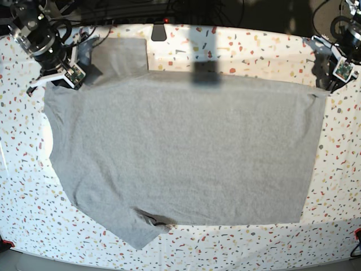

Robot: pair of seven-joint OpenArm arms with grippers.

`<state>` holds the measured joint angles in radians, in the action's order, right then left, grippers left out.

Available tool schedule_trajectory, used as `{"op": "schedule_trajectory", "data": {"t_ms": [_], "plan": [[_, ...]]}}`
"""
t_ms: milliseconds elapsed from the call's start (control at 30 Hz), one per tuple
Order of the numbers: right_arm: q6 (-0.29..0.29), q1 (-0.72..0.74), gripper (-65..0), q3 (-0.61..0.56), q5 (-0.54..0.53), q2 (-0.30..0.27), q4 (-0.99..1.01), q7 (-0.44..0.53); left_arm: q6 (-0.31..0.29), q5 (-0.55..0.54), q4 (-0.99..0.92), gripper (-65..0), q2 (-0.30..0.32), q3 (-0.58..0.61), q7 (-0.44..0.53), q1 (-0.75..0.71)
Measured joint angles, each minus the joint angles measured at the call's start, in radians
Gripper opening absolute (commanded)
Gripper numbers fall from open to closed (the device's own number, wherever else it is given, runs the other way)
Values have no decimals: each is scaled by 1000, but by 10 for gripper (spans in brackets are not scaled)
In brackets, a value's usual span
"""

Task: Fold the T-shirt properly
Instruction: 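Lower the shirt edges and regrasp the shoulder fabric with both grippers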

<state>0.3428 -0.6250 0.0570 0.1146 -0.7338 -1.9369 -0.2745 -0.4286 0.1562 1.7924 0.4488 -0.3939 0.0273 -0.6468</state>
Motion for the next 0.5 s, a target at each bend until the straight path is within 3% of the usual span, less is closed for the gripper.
{"op": "schedule_trajectory", "data": {"t_ms": [133,367,500], "plan": [[55,93,-650,-2,-27,30,59,38,-5,-28,-68,-650,0,0,16,63],[91,182,-650,-4,-69,44,121,43,-20,-36,-153,-650,-1,1,25,154],[89,227,-650,-13,-82,47,164,41,-92,-32,-212,-650,-3,1,25,218]]}}
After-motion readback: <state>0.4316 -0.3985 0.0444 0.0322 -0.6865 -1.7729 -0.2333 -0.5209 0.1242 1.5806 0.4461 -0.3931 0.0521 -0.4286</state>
